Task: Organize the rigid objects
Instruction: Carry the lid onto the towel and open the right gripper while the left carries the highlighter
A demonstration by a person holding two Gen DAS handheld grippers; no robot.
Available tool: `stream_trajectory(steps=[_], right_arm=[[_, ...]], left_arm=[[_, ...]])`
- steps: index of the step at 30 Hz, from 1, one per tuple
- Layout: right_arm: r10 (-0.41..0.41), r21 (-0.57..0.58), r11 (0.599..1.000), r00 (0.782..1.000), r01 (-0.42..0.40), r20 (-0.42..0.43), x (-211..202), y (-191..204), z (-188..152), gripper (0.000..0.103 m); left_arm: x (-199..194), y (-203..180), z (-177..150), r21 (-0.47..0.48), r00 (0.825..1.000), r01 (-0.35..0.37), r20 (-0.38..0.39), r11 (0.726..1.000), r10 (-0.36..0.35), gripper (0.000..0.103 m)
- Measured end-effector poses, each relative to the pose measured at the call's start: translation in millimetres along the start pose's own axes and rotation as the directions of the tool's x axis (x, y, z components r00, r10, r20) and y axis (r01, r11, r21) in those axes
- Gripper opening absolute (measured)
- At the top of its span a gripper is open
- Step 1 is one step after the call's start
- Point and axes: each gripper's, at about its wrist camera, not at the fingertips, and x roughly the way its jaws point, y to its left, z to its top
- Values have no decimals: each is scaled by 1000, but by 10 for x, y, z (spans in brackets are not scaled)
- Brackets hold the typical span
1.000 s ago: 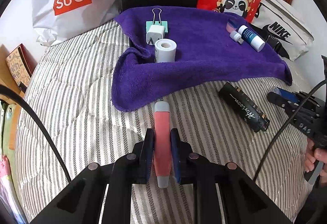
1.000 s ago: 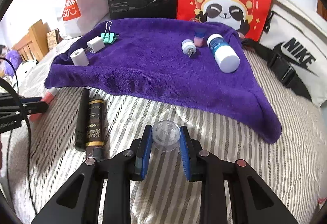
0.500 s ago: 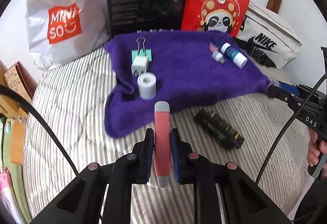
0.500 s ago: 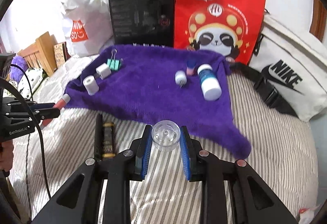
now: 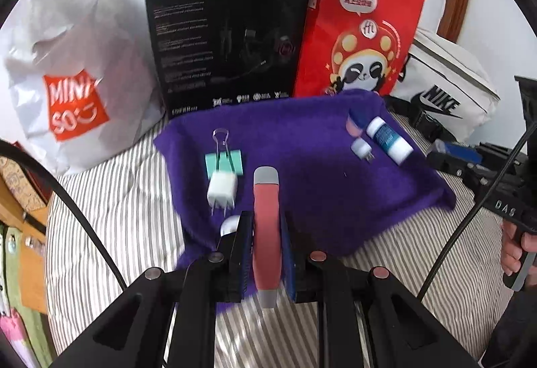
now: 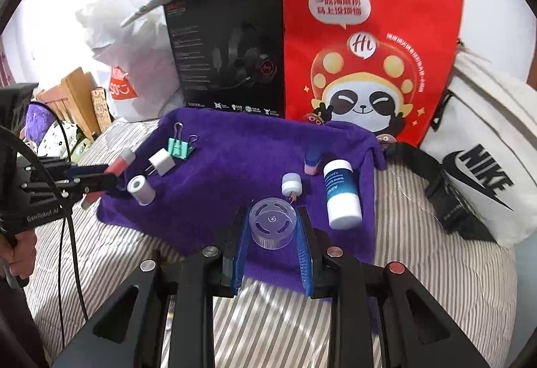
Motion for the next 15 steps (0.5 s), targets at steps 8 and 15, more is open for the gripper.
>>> stream_trajectory(steps=[8,15], right_arm=[[16,35,999,997,-13,-79,478,-228,24,26],[13,73,997,994,-5,-112,702,-323,-57,26]], left_arm=[[409,80,351,4,1000,10,-20,1000,-10,16],[698,111,412,8,998,27,-58,1000,-26,16]])
